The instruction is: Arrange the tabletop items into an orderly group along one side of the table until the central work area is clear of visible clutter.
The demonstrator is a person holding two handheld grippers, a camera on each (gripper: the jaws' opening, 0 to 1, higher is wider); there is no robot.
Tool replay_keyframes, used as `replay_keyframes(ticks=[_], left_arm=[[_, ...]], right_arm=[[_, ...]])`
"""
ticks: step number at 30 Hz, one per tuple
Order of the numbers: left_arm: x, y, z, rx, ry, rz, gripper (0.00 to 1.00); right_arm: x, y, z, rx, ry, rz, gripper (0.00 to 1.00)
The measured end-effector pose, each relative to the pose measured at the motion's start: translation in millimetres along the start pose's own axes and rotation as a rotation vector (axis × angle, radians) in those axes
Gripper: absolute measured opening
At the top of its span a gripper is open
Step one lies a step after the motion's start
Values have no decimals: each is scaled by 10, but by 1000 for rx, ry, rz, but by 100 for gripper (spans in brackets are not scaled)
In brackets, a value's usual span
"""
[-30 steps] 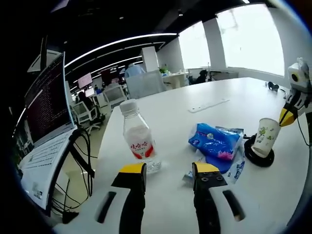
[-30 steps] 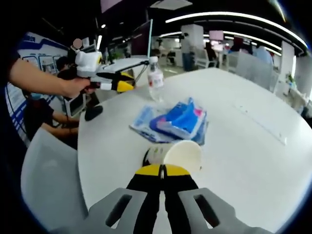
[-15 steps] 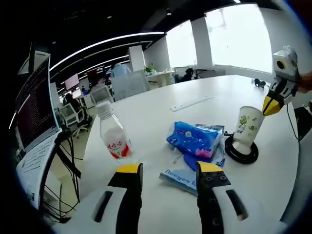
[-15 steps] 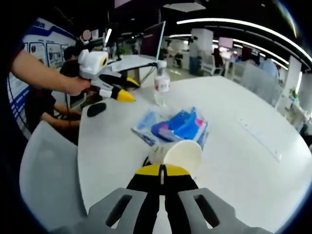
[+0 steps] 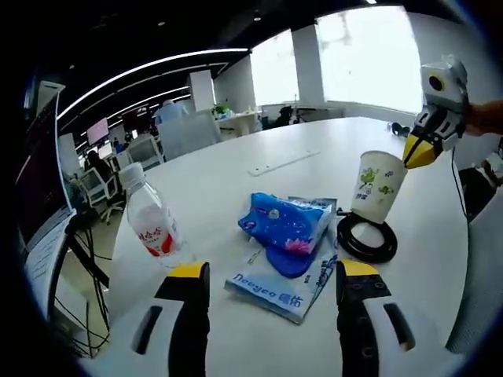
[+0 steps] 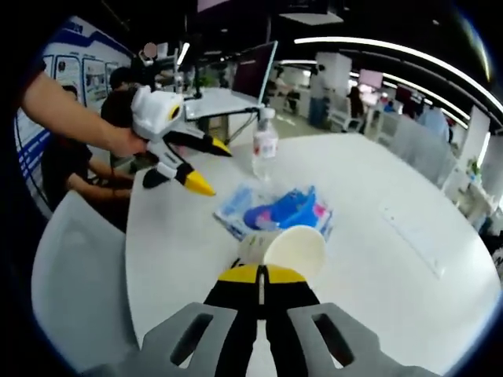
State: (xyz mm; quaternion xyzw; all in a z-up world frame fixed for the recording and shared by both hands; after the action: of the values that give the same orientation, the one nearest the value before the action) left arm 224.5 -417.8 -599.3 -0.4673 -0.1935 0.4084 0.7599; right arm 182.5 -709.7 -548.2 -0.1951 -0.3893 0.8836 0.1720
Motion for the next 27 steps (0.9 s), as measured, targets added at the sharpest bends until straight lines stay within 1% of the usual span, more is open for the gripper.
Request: replay_keyframes(ticks=[5,7,16,19,25,27], left_arm=[[-64,-17,-61,13,24,-11,72],[-95,-36,-84,12,34,-8,73],[-285,-90,-159,17,78,-62,79],[-338,-106,-167,14,90,-73,79],[-441,-146,-191,4,119,-90,80],[-475,-170,-184,-6,127,-80,80]], right_arm=[[-20,-84,15,-9,5,24,0],[-21,-115,22,-11,6,34,0],[-9,-246,49,-25,11,77,0],[18,-297,43,-34,7,88,0],[64,-358,19,-34,-4,120,0],[80,-373,12,-35,-6,132,0]])
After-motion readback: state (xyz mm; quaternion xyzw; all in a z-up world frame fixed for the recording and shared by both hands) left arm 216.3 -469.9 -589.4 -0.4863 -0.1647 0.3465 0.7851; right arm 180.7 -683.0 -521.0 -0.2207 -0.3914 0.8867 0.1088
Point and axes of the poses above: the point that each gripper's makers call its tool centre point, and the gripper's own axes: z roughly backward along the fingers, x roughly to its left, y roughly out of its underside, the point moved 10 cm from there along z, roughly backward along the fingers, and after that the axes turned 12 degrees about z, right-handed, at the moved point
